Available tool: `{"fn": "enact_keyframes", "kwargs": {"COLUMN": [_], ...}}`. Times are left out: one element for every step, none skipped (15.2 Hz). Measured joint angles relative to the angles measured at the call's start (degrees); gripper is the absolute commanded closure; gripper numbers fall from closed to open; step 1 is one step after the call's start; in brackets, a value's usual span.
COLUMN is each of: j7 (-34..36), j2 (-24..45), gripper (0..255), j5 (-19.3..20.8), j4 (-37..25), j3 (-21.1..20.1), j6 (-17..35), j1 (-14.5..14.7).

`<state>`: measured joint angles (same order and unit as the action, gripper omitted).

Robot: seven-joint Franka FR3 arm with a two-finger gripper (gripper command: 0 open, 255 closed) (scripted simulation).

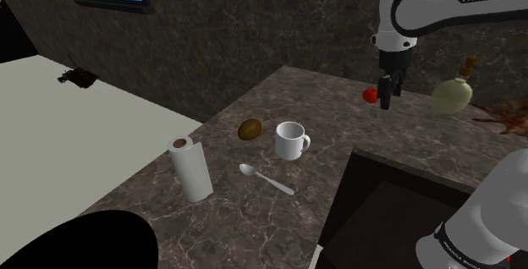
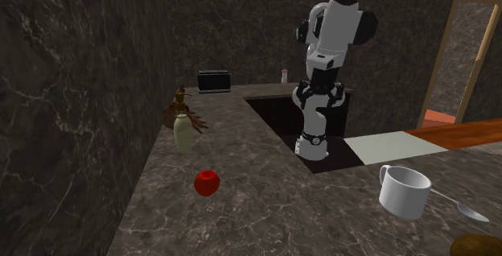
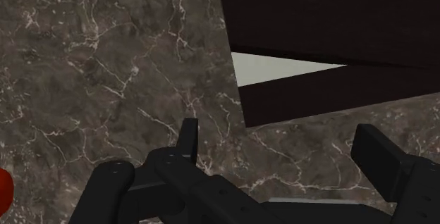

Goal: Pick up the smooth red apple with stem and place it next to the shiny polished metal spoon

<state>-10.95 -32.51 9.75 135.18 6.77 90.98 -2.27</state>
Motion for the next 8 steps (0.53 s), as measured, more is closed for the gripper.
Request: {"fn": "enact_keyframes", "kwargs": {"j7": [-0.71, -1.34, -1.95, -2.66, -3.16, -4.02, -4.54, -5.16], "j2": [2.07, 4.33, 6.27, 8.56, 10.27, 12.11, 13.94, 16.27], "gripper": [0, 0, 0, 0, 0, 0, 0, 0], "j5": [0.47, 0.85, 1.17, 1.46, 1.67, 1.99, 2.08, 2.10], "j4": [-1.20, -2.40, -3.44, -4.93, -5.76, -6.95, -8.14, -9.50], "j3": [0.85, 1.67, 2.40, 3.22, 3.85, 4.72, 5.33, 6.02], "j6": [0.66, 1.52, 2.18, 2.83, 3.45, 3.95, 4.37, 5.13], "j1": [-0.39, -0.74, -1.07, -1.42, -1.72, -2.17, -2.44, -2.73]}}
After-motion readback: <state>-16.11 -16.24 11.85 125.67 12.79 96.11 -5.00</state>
